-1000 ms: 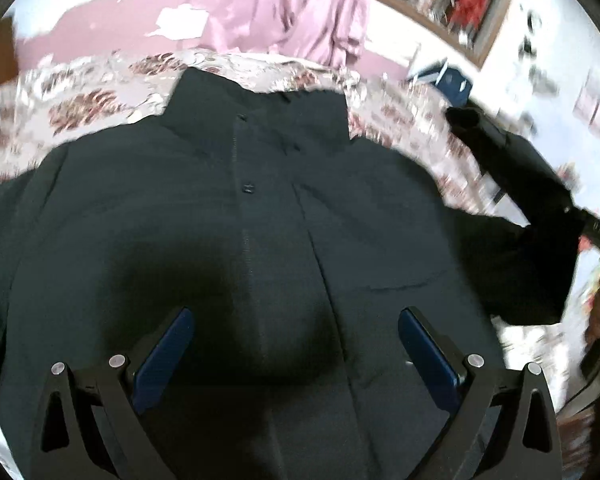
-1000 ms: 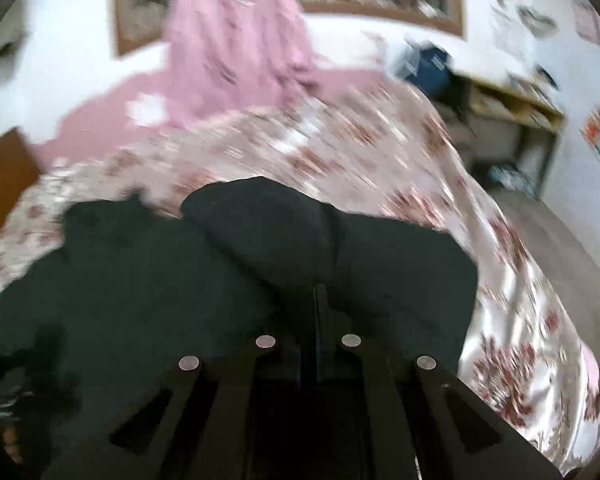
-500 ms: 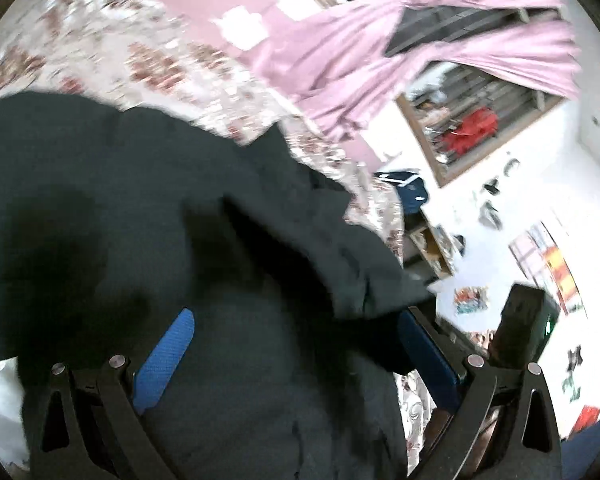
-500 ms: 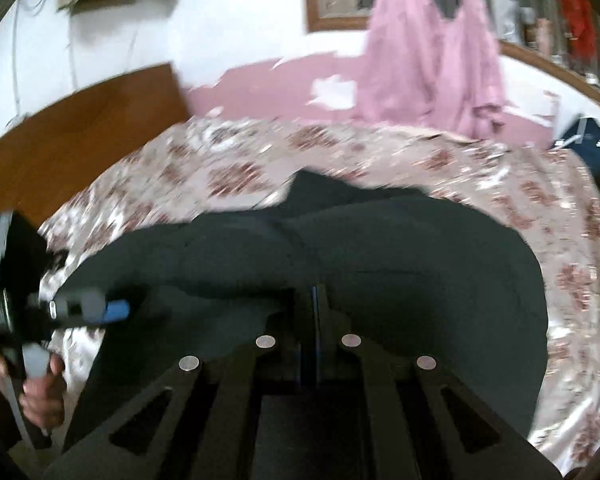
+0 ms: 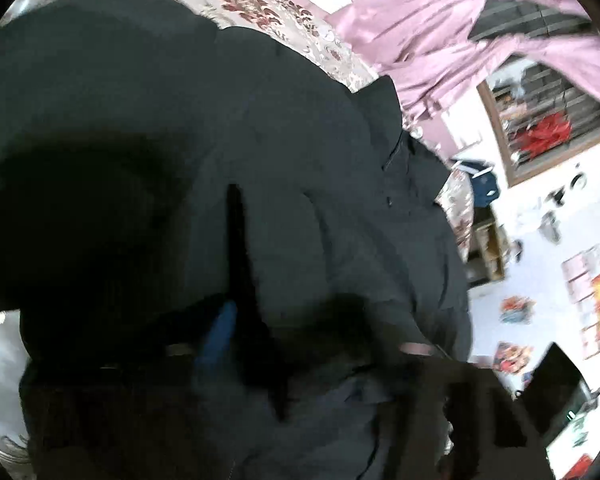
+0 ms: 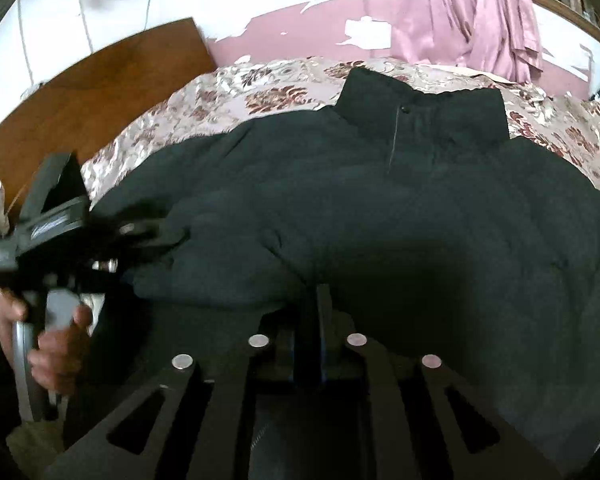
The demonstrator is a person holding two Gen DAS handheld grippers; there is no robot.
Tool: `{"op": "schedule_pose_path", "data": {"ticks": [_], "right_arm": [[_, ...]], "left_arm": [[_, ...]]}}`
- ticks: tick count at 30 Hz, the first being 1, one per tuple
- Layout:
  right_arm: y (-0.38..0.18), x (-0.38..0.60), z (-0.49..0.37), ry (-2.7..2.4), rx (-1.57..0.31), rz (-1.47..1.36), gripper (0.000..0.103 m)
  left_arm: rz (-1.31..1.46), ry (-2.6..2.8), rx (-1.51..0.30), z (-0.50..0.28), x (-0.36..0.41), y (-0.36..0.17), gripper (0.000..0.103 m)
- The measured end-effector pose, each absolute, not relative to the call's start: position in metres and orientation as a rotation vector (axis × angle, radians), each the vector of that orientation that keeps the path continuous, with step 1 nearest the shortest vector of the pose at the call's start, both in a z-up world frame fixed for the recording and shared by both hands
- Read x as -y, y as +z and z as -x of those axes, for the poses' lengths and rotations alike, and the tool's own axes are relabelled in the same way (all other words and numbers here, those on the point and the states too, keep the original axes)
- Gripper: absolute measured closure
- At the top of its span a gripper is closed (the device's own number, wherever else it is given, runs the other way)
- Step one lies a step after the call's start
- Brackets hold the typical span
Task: Fold large clothes
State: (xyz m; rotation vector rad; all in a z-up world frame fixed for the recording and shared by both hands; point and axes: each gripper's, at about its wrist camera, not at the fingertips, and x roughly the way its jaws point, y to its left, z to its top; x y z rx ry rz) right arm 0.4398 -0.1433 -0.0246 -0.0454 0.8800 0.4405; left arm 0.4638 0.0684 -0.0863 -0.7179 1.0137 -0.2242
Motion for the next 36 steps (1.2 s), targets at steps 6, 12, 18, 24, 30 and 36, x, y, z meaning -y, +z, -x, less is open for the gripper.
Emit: {"op": "schedule_pose_path", "data": {"ticks": [6, 12, 18, 24, 30, 36], "right_arm": [[0.002, 0.174, -0.407, 0.44, -0.777, 0.068, 0.053], [0.013, 0.235, -0.429, 0.253, -0.756, -0.059, 0.052], [-0.036, 0.252, -0.465, 0.139, -0.904, -0.087, 0.051], [-0.048, 0.234, -0.46, 0.08, -0.863, 0.029, 0.05], [-0.027, 0.23, -0.45, 0.101, -0.836, -0.052, 0.028], [-0.013, 0.193, -0.431, 0.159, -0.756, -0.025, 0.022]], "left_arm": [[0.538, -0.127, -0.894, -0.47, -0.071, -0.045, 0.093], [0.3, -0.03, -0.819, -0.476, -0.063, -0.021, 0.093], [0.129, 0.035, -0.872, -0.478, -0.048, -0.046, 0.09], [0.229, 0.021, -0.887, -0.462, -0.067, -0.053, 0.069], [0.466, -0.08, -0.878, -0.428, -0.104, -0.052, 0.031], [0.542, -0.036, -0.846, -0.38, -0.143, -0.044, 0.012]]}}
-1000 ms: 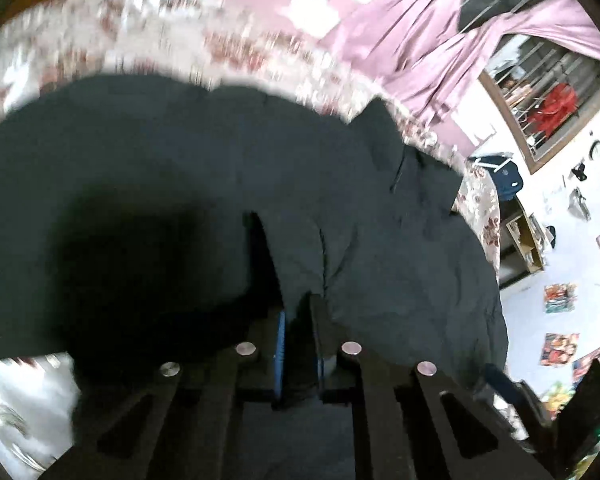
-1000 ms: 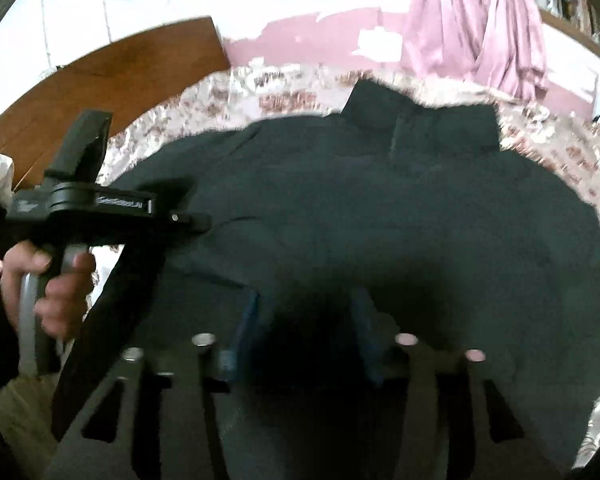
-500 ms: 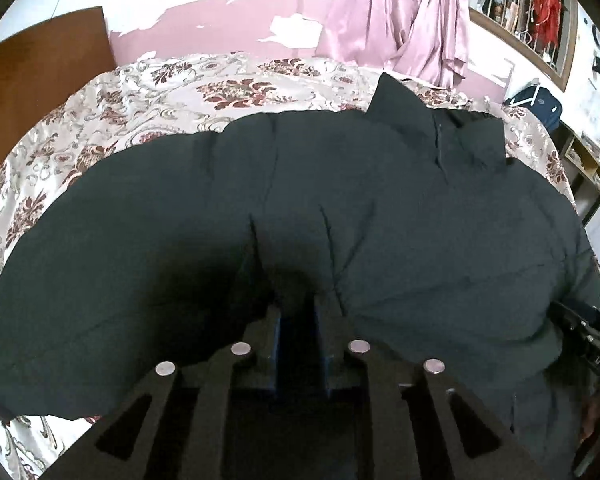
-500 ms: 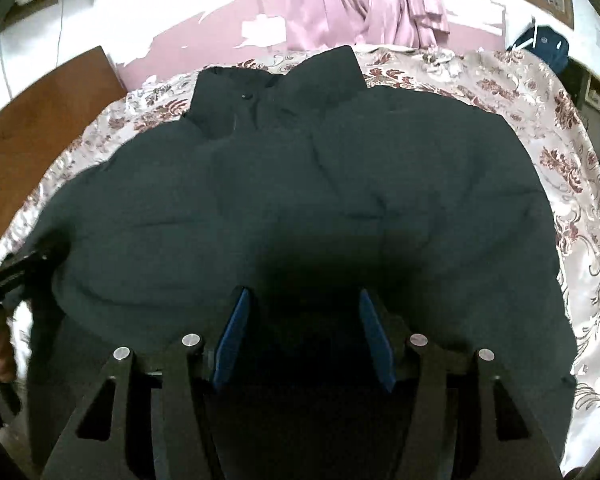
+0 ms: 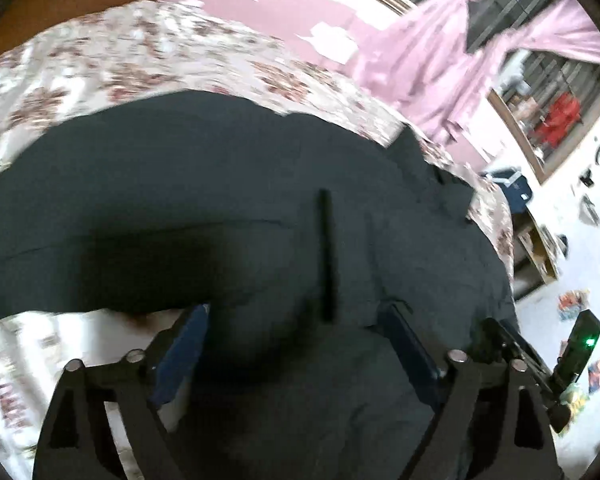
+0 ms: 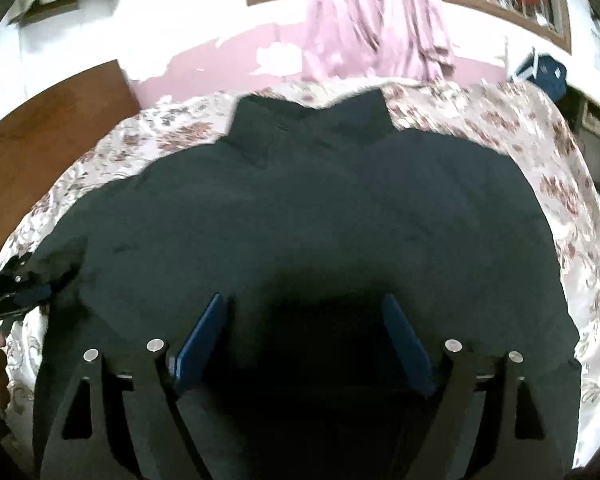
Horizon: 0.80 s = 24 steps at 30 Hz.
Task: Fold large clothes
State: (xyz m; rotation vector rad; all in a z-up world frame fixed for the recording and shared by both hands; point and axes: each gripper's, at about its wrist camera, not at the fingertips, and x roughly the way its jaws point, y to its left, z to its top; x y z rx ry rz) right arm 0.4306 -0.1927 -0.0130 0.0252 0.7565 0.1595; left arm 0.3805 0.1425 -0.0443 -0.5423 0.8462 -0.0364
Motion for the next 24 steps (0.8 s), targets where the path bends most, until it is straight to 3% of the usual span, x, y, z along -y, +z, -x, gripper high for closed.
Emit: {"op": "schedule_pose_path", "data": {"ticks": [7, 13, 24], "right_arm": [[-0.015, 0.125, -0.437, 0.217, -0.776, 0.045, 0.019], [-0.026, 0.101, -0.441, 0.178, -0.829, -0.064, 0.018], [-0.054, 0.067, -0.438, 0.065, -0.793, 0.114, 0.001]], "left_arm": [[0.697, 0.191, -0.761, -0.326, -0.233, -0.061, 0.009], [0.768, 0.354, -0.729, -0.303, -0.296, -0.075, 0.009], [1.073, 0.57, -0.759, -0.285, -0.346, -0.13, 0.009]]}}
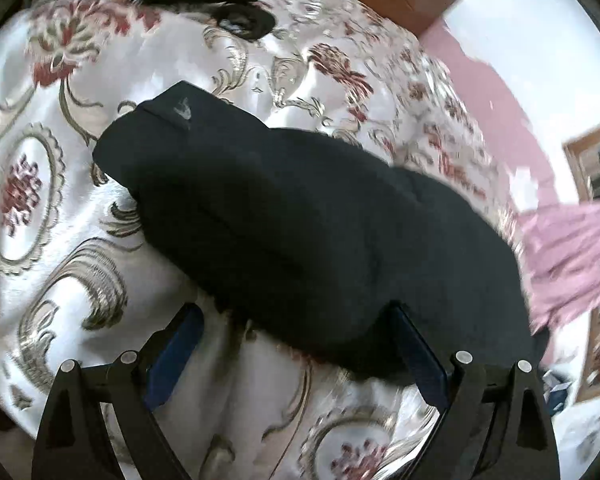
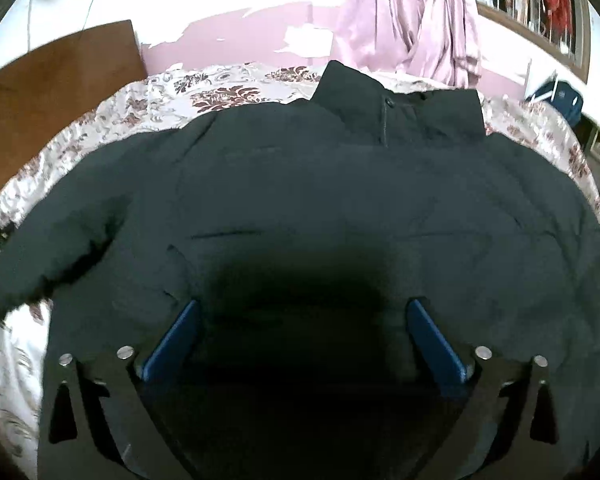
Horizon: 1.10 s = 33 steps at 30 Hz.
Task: Fold large clothes
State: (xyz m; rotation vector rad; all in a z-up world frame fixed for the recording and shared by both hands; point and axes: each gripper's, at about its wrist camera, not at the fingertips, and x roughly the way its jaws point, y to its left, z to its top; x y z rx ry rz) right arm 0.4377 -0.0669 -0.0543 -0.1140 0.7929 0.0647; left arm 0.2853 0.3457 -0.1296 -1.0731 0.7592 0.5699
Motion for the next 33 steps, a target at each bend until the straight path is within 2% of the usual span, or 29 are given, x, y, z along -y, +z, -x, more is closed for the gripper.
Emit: {"op": "schedule_pose_path", "data": {"ticks": [6, 8, 10, 11, 12, 13, 15, 22, 27, 33], "right_arm": [[-0.057, 0.059, -0.427, 0.015, -0.722, 0.194, 0.001], [-0.056, 0.058, -0.424, 0.011, -0.707, 0.202, 0.001], [-0.055, 0.059, -0.422, 0.01, -0.694, 0.208, 0.001], [-0.054, 0.059, -0.421, 0.009, -0.689, 0.21, 0.001], [-0.054, 0.06, -0.42, 0.007, -0.684, 0.213, 0.001], [-0.053, 0.06, -0.419, 0.006, -0.681, 0.217, 0.001], [-0.053, 0.06, -0.419, 0.007, -0.678, 0.221, 0.002], [-0.048, 0.067, -0.416, 0.054, -0.715, 0.173, 0.001], [-0.031, 0.096, -0.4, 0.145, -0.695, 0.043, 0.002], [-0.014, 0.14, -0.388, 0.155, -0.692, 0.045, 0.002]], "left_arm": [[1.109, 0.573, -0.711, -0.289, -0.358, -0.133, 0.012], [1.099, 0.588, -0.697, -0.285, -0.359, -0.129, 0.027], [1.059, 0.626, -0.707, -0.288, -0.361, -0.124, 0.05], [1.022, 0.642, -0.716, -0.291, -0.361, -0.121, 0.058], [0.997, 0.652, -0.72, -0.29, -0.361, -0.118, 0.071], [0.974, 0.665, -0.719, -0.29, -0.36, -0.115, 0.081], [0.939, 0.678, -0.701, -0.289, -0.359, -0.111, 0.092], [0.815, 0.689, -0.589, -0.283, -0.35, -0.081, 0.097], [0.556, 0.66, -0.441, -0.288, -0.317, -0.015, 0.097], [0.324, 0.507, -0.338, -0.306, -0.252, 0.06, 0.097]]}}
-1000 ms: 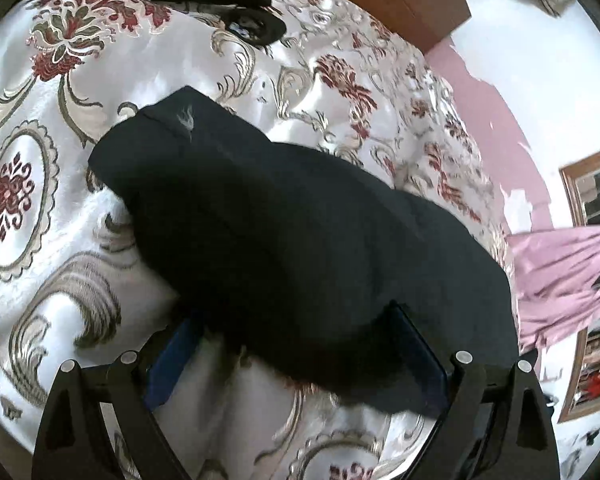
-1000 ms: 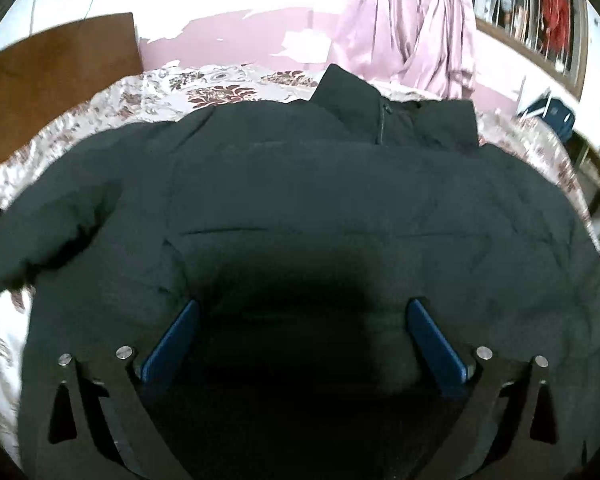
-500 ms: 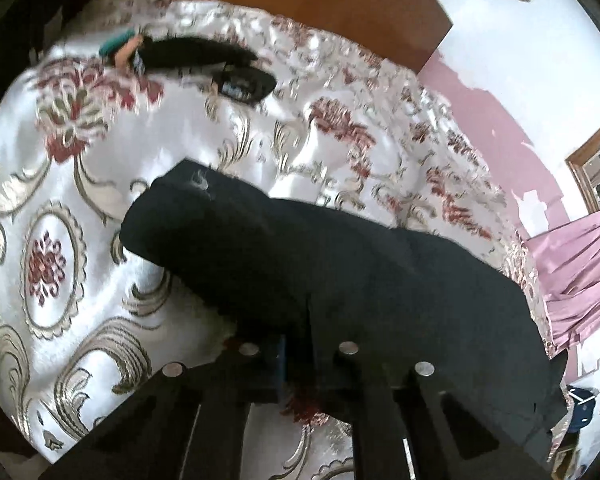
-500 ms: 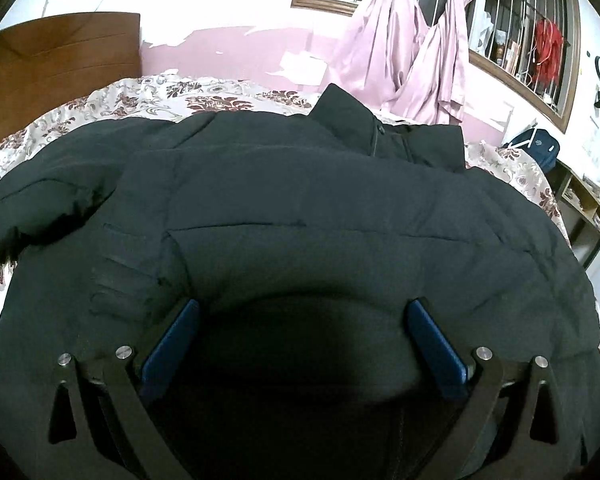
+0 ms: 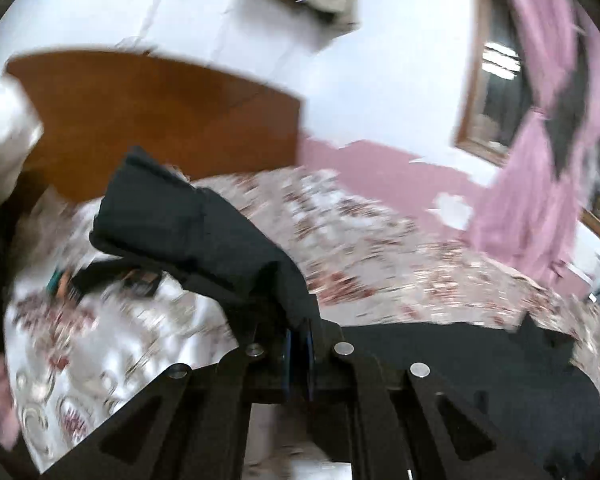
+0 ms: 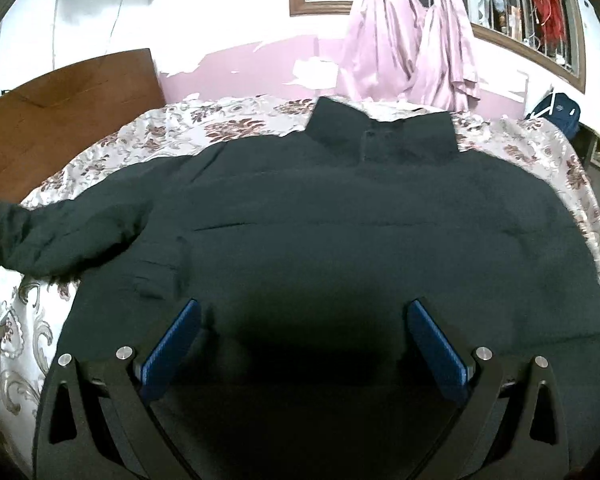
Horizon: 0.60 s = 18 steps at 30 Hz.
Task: Fold large clothes
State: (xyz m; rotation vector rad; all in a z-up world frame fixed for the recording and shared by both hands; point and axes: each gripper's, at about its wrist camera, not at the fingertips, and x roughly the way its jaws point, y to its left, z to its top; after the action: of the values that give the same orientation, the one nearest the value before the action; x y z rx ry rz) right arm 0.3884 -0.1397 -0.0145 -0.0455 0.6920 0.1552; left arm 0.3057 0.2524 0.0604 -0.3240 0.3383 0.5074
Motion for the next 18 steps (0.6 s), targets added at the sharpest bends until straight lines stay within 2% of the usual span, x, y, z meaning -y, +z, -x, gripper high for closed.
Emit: {"op": "schedule_pose_path", "data": {"ticks": [5, 9, 14, 18], "right_arm": [[-0.002, 0.176, -0.378, 0.148, -0.69, 0.083, 0.002], [-0.003, 0.22, -0.369, 0.128, -0.72, 0.033, 0.002], [-0.003, 0.271, -0.361, 0.122, -0.717, -0.107, 0.002], [-0.012, 0.311, -0.347, 0.114, -0.64, -0.202, 0.002]], "left_arm": [[0.195, 0.324, -0.29, -0.323, -0.187, 0.112, 0.097], [0.091, 0.214, -0.281, -0.34, -0.122, 0.132, 0.097], [0.044, 0.073, -0.346, -0.359, -0.041, 0.119, 0.098], [-0.017, -0.009, -0.421, -0.368, 0.016, 0.091, 0.098]]}}
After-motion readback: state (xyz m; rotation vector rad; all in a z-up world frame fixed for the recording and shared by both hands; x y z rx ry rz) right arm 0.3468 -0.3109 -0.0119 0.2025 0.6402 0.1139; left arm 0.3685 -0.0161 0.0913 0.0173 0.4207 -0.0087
